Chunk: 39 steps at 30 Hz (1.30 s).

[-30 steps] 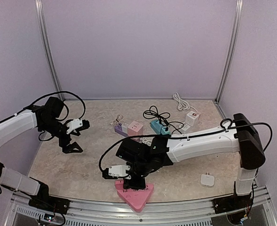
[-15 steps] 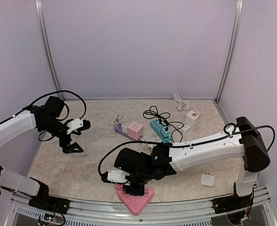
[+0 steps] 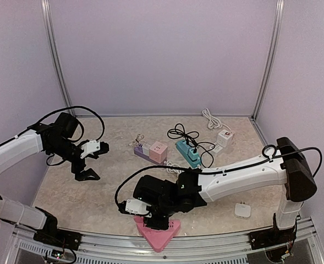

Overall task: Insert the plug
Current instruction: Insert the plug into the socket.

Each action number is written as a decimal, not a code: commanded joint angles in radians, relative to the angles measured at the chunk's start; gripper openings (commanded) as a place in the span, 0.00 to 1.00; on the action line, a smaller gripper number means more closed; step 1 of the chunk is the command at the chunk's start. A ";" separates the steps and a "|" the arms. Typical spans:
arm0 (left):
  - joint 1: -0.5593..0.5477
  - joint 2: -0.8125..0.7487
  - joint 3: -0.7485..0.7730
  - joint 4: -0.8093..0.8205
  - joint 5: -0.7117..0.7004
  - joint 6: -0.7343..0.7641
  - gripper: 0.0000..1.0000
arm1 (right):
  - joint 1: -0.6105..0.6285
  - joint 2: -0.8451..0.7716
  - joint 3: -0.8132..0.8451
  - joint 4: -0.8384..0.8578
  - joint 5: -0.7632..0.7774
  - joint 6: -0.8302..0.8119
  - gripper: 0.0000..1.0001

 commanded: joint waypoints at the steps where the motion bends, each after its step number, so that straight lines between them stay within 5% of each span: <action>1: -0.018 -0.025 0.000 -0.011 -0.006 0.011 0.99 | 0.012 0.009 -0.011 -0.072 -0.075 0.006 0.04; 9: -0.071 -0.021 -0.002 -0.035 0.101 0.014 0.99 | 0.009 -0.034 -0.062 -0.018 -0.126 0.031 0.15; 20: -0.136 0.005 -0.026 -0.030 0.384 -0.026 0.92 | -0.012 -0.065 -0.134 0.084 -0.153 0.043 0.14; 27: -0.139 -0.008 -0.005 -0.041 0.292 -0.089 0.92 | -0.011 -0.029 -0.174 0.117 -0.169 0.024 0.00; 39: -0.131 -0.082 -0.052 0.024 0.250 -0.110 0.93 | -0.055 0.023 -0.134 0.055 -0.147 -0.010 0.00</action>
